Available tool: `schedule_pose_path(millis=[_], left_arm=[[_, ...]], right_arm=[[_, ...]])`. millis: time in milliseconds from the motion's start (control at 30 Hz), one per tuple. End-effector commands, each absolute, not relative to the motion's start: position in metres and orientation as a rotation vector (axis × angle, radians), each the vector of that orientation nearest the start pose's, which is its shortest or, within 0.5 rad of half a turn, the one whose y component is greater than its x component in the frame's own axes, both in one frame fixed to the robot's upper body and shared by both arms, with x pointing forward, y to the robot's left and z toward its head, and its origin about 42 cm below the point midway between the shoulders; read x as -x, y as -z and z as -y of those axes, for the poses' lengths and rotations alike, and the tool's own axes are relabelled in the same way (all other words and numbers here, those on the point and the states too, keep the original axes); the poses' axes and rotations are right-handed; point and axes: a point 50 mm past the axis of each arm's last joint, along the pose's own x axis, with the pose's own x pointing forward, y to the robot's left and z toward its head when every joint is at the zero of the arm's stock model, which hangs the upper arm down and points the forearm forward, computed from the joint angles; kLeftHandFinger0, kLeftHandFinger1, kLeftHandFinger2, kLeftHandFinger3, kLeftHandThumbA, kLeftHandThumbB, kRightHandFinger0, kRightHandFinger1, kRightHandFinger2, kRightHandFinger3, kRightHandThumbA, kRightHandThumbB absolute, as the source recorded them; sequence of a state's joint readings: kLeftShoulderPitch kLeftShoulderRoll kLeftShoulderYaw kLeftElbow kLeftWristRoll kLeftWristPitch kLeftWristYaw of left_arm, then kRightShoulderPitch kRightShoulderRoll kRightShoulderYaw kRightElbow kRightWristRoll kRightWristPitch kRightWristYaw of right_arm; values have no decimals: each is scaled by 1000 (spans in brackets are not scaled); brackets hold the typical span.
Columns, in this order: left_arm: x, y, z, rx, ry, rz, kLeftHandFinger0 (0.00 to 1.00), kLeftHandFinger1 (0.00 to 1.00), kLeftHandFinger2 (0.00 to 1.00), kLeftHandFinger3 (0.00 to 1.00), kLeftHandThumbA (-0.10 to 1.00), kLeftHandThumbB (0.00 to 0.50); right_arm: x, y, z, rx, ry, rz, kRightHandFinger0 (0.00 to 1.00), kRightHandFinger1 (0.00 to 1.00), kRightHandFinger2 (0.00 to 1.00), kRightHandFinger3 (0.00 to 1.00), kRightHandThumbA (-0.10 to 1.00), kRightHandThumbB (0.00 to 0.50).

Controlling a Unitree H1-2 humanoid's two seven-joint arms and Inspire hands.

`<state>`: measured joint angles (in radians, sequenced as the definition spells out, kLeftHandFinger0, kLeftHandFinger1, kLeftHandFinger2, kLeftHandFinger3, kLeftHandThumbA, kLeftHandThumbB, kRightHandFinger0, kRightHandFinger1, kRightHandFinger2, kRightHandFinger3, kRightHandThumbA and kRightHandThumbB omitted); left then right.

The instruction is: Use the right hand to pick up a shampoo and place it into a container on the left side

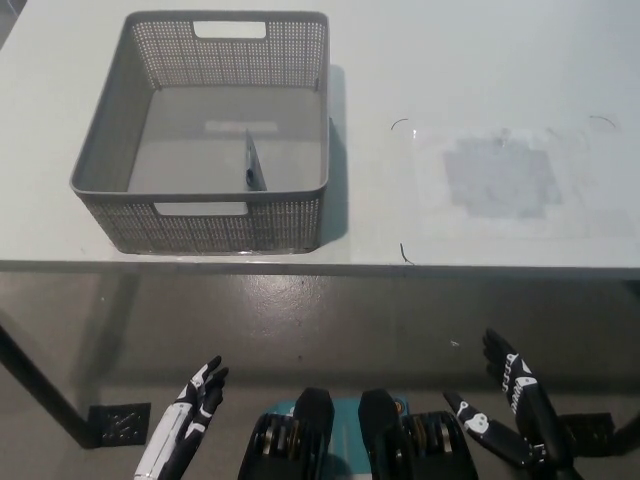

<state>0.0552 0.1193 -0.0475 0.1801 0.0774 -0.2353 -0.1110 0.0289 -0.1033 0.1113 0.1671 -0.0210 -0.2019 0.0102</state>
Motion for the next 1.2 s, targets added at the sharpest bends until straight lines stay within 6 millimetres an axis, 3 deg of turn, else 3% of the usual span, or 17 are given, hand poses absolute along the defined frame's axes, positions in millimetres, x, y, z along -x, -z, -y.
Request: schedule_pose_path(millis=[0, 233, 900, 1167], left_arm=[[-264, -57, -241, -196, 156, 36, 1000, 1000, 1000, 1000, 913, 78], [-267, -59, -241, -195, 155, 45, 1000, 1000, 1000, 1000, 908, 65], [-269, -59, -241, -197, 147, 48, 1000, 1000, 1000, 1000, 917, 91], [-272, -60, -243, -200, 148, 51, 1000, 1000, 1000, 1000, 925, 87]], right_arm=[[-277, -66, 217, 159, -136, 52, 1000, 1000, 1000, 1000, 792, 244], [-281, -67, 216, 167, -143, 52, 1000, 1000, 1000, 1000, 779, 251], [-284, -68, 214, 174, -143, 54, 1000, 1000, 1000, 1000, 780, 263], [-287, -69, 213, 170, -151, 61, 1000, 1000, 1000, 1000, 773, 245]])
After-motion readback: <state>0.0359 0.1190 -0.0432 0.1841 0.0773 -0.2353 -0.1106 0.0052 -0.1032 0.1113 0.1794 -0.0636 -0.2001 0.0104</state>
